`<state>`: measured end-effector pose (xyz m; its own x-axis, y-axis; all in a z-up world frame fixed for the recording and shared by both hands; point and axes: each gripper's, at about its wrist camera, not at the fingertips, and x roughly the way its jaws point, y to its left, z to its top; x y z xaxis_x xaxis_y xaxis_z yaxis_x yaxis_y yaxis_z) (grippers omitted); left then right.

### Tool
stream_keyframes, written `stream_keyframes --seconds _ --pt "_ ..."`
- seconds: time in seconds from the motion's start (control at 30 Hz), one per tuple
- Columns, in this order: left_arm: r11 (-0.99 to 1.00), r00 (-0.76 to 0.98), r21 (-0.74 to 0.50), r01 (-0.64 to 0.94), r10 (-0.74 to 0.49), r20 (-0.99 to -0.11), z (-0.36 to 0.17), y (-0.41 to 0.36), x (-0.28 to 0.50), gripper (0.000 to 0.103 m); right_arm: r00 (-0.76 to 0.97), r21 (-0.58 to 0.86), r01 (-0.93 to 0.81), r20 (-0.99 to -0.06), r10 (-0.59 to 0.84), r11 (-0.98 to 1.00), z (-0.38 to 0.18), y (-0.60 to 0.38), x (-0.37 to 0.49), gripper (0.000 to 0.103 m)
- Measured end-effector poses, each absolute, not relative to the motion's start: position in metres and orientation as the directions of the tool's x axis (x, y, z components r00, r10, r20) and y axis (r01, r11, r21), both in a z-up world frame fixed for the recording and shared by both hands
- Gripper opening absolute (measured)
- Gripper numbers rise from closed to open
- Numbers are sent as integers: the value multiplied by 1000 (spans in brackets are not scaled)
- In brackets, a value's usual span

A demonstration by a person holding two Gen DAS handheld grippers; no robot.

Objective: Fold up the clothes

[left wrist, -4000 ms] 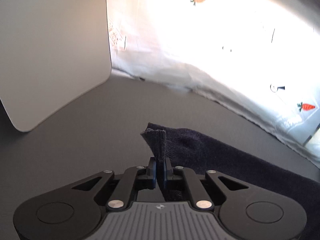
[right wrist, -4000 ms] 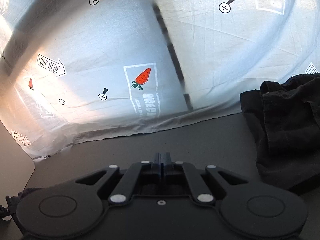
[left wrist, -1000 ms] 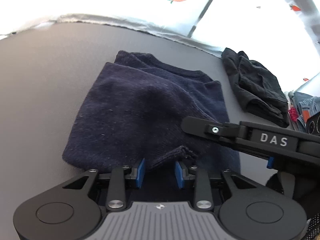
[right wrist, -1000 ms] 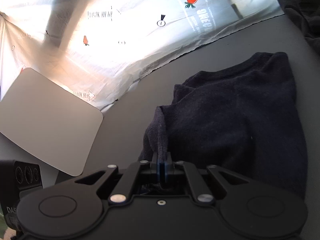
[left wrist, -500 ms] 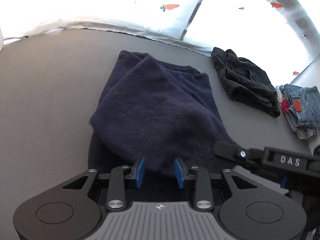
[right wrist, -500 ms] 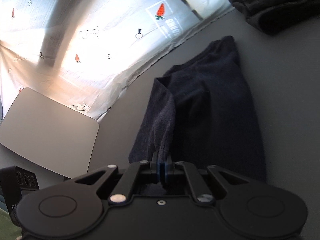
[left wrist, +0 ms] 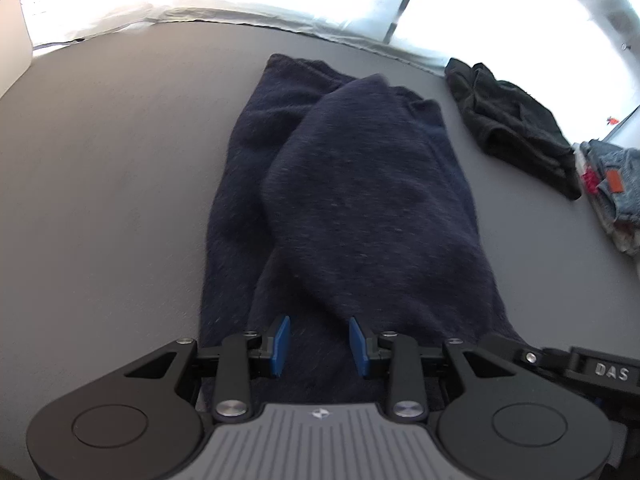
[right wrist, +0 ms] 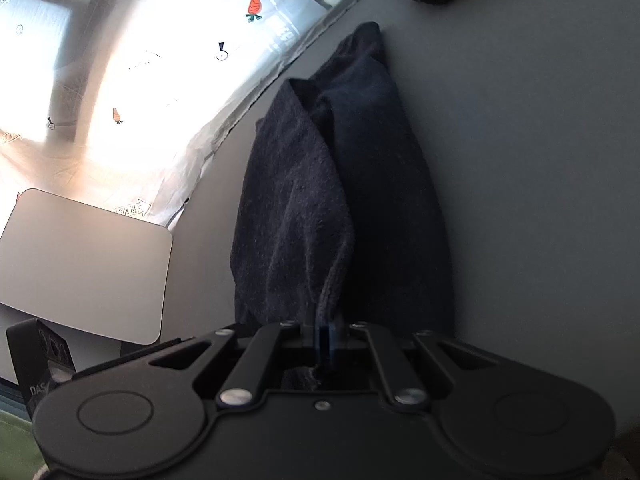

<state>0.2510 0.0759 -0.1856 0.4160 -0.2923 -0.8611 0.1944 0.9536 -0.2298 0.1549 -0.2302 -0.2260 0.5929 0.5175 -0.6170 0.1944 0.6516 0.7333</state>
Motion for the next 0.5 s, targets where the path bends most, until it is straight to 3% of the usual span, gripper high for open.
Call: stream_keyframes --seconds 0.2,0.3,0.43,0.5 --pt "967 411 -189 169 -244 -879 -195 86 242 37 561 721 250 -652 511 646 -241 -230 146 5" --pt "975 439 -106 195 -183 -880 -195 88 237 48 527 661 257 -707 472 705 -241 -227 148 6" --pt "977 451 -48 207 -139 -882 -197 98 232 49 505 609 238 -743 439 757 -238 -226 147 9" --pt "980 434 -74 184 -149 -889 -200 105 232 55 504 594 244 -753 423 767 -236 -228 148 16"
